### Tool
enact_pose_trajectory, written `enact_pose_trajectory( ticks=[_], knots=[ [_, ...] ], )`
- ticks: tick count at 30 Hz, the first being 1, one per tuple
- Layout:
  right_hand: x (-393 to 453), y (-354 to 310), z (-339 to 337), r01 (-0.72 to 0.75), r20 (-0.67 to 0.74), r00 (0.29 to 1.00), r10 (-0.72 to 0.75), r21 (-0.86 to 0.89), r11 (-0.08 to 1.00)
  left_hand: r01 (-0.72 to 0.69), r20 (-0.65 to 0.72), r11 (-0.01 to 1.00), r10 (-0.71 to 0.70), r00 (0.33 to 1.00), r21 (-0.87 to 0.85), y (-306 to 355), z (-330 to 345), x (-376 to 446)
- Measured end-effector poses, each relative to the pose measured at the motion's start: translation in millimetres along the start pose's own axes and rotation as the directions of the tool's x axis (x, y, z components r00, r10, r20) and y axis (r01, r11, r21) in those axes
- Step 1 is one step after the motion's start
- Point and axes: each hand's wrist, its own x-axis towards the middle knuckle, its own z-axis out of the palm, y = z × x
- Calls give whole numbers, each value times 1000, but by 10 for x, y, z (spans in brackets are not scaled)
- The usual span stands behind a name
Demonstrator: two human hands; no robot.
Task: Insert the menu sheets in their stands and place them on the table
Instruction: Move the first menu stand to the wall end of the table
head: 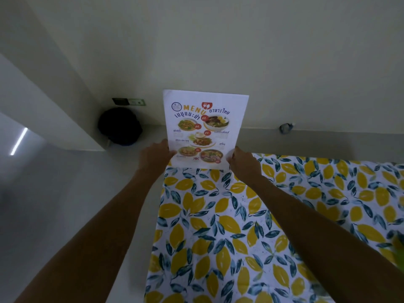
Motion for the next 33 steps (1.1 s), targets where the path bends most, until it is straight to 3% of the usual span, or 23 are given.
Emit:
enact_pose_trajectory(
  ticks=[4, 8, 13, 17, 33],
  knots=[
    [-14, -28, -39, 3, 38, 999, -4, 27, 1000, -7, 19, 993, 5, 1000, 115, 22, 24, -60],
    [-51, -53, -123, 5, 51, 999, -5, -3, 1000, 35, 33, 999, -36, 999, 31, -16, -6, -130],
    [-280, 54, -164, 47, 4, 999, -47, -210, 977, -36, -126, 983, 59, 990, 179, -58, 5, -396],
    [-448, 154, -218, 46, 22, 999, -42, -309, 950, -58, -154, 968, 97, 983, 245, -11, -6, -604],
    [-1647, 209, -592, 148, 43, 989, -142, -318, 936, -118, -187, 966, 163, 969, 232, 668, -208, -1796]
  ],
)
